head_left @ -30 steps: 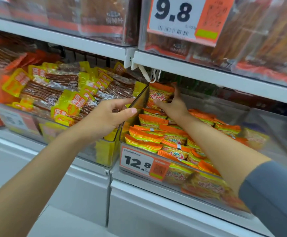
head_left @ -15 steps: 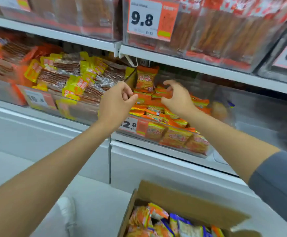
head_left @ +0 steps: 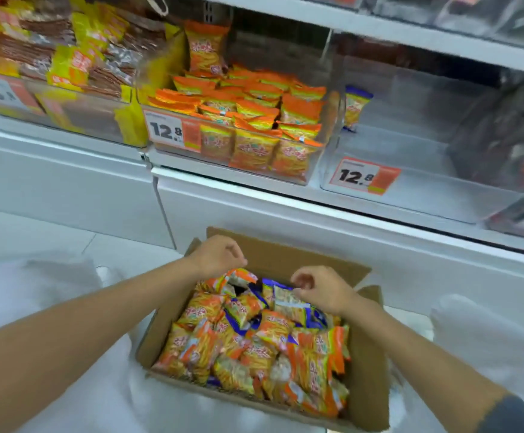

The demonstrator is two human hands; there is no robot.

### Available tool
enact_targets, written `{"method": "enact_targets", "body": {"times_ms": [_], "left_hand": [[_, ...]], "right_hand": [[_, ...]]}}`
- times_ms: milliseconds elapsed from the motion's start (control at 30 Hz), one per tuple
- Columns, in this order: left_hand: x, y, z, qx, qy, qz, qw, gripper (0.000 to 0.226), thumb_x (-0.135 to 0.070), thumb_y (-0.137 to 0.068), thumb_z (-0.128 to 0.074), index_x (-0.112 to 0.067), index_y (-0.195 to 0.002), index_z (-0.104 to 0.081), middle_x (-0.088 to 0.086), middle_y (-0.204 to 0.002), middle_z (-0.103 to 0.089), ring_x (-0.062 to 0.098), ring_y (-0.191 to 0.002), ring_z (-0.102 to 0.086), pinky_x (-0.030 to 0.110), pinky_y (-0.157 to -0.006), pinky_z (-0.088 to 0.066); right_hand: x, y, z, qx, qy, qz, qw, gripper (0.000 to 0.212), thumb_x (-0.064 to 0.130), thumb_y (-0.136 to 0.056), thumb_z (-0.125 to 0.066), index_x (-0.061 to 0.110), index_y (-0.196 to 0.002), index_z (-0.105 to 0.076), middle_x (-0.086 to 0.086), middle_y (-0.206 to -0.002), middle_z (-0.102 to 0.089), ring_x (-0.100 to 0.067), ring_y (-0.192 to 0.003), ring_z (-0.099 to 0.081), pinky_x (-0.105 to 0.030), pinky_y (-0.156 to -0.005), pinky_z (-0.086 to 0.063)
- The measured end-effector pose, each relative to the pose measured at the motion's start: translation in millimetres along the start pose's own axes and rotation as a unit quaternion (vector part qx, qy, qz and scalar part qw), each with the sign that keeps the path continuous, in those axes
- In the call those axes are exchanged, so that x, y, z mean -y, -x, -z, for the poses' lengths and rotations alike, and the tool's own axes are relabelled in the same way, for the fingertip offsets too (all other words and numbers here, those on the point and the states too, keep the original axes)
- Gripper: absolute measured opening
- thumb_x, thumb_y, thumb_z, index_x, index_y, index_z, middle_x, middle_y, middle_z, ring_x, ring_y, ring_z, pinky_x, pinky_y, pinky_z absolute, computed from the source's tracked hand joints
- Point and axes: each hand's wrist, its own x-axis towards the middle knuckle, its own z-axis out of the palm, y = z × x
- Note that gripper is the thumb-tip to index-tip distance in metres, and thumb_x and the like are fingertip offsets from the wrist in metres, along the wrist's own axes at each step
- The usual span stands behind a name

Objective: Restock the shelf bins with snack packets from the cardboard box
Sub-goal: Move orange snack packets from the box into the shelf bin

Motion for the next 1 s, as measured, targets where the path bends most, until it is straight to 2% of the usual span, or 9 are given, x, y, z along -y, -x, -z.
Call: {"method": "enact_targets", "body": {"times_ms": [167, 233, 333, 400, 500, 667, 767, 833, 1000], "left_hand": [[19.4, -11.2, -22.0, 0.049, 0.021, 0.033, 0.998, 0.016, -0.018, -0.091, -0.066, -0.003, -0.092, -0.071, -0.014, -0.079, -0.059, -0.001, -0.075, -0.055, 0.007, -0.056, -0.039], [28.3, -13.2, -25.3, 0.051, 0.007, 0.029, 0.998, 0.015, -0.021, -0.090, -0.067, -0.006, -0.090, -0.072, -0.013, -0.086, -0.063, 0.000, -0.082, -0.056, 0.008, -0.062, -0.039], [40.5, -12.3, -27.0, 0.052, 0.006, 0.045, 0.998, 0.014, -0.022, -0.090, -0.066, -0.009, -0.090, -0.072, -0.011, -0.088, -0.064, 0.004, -0.083, -0.057, 0.015, -0.067, -0.042], [43.3, -10.1, -25.7, 0.050, 0.007, 0.055, 0.997, 0.015, -0.021, -0.092, -0.065, -0.008, -0.092, -0.071, -0.008, -0.086, -0.064, 0.004, -0.078, -0.058, 0.017, -0.064, -0.045], [39.0, -7.7, -22.4, 0.049, 0.065, 0.082, 0.993, 0.018, -0.024, -0.094, -0.061, -0.008, -0.098, -0.068, 0.005, -0.088, -0.067, 0.015, -0.076, -0.062, 0.028, -0.068, -0.053], [21.7, 5.5, -15.2, 0.205, 0.222, 0.127, 0.945, 0.045, -0.044, -0.088, -0.065, -0.012, -0.119, -0.061, 0.002, -0.111, -0.071, 0.016, -0.103, -0.067, 0.032, -0.089, -0.055], [28.1, 8.1, 1.1, 0.052, 0.223, 0.122, 0.966, 0.028, -0.033, -0.088, -0.069, -0.015, -0.109, -0.064, 0.003, -0.103, -0.072, 0.018, -0.095, -0.068, 0.029, -0.071, -0.055], [42.5, 8.8, 17.8, -0.037, 0.246, 0.134, 0.959, 0.019, -0.026, -0.090, -0.067, -0.017, -0.106, -0.064, 0.004, -0.103, -0.072, 0.020, -0.096, -0.069, 0.034, -0.079, -0.056], [68.3, 23.9, 42.4, -0.037, 0.299, 0.157, 0.941, 0.025, -0.023, -0.090, -0.068, -0.015, -0.113, -0.065, 0.004, -0.103, -0.074, 0.018, -0.091, -0.071, 0.029, -0.076, -0.056]], "right_hand": [[-22.6, -19.6, -69.6, 0.122, -0.009, -0.020, 0.992, 0.012, 0.032, -0.094, -0.058, 0.029, -0.082, -0.056, 0.008, -0.080, -0.053, -0.013, -0.079, -0.053, -0.030, -0.073, -0.039], [-28.4, -29.6, -92.4, 0.166, 0.058, -0.032, 0.984, 0.027, 0.035, -0.098, -0.050, 0.017, -0.116, -0.058, -0.004, -0.091, -0.060, -0.028, -0.093, -0.056, -0.034, -0.072, -0.041], [-35.3, -29.0, -113.5, 0.225, 0.083, -0.052, 0.970, 0.068, 0.038, -0.098, -0.051, 0.010, -0.152, -0.022, -0.015, -0.141, -0.047, -0.036, -0.130, -0.043, -0.043, -0.100, -0.043], [-27.1, -26.7, -109.7, 0.188, 0.005, -0.052, 0.981, 0.066, 0.030, -0.093, -0.062, 0.009, -0.146, -0.029, -0.012, -0.137, -0.046, -0.029, -0.122, -0.049, -0.042, -0.097, -0.045], [-1.0, -28.4, -75.4, 0.055, -0.118, -0.030, 0.991, 0.076, 0.021, -0.084, -0.075, 0.016, -0.144, -0.030, 0.004, -0.118, -0.042, -0.006, -0.086, -0.050, -0.019, -0.071, -0.042], [54.4, -20.3, -31.3, -0.070, -0.242, 0.070, 0.965, 0.079, 0.023, -0.074, -0.083, 0.027, -0.139, -0.038, 0.009, -0.114, -0.053, -0.002, -0.108, -0.051, -0.011, -0.087, -0.041], [60.7, -24.2, -31.2, -0.080, -0.251, 0.053, 0.963, 0.074, 0.025, -0.082, -0.077, 0.028, -0.142, -0.035, 0.010, -0.123, -0.049, -0.001, -0.113, -0.048, -0.008, -0.088, -0.038], [56.9, -34.8, -40.6, -0.070, -0.270, -0.001, 0.960, 0.059, 0.018, -0.087, -0.070, 0.022, -0.139, -0.041, 0.004, -0.121, -0.052, -0.011, -0.111, -0.052, -0.015, -0.086, -0.041], [70.5, -62.5, -91.4, 0.090, -0.247, -0.065, 0.963, 0.047, 0.029, -0.093, -0.065, 0.013, -0.135, -0.051, -0.002, -0.126, -0.057, -0.018, -0.117, -0.054, -0.027, -0.093, -0.044]]}}
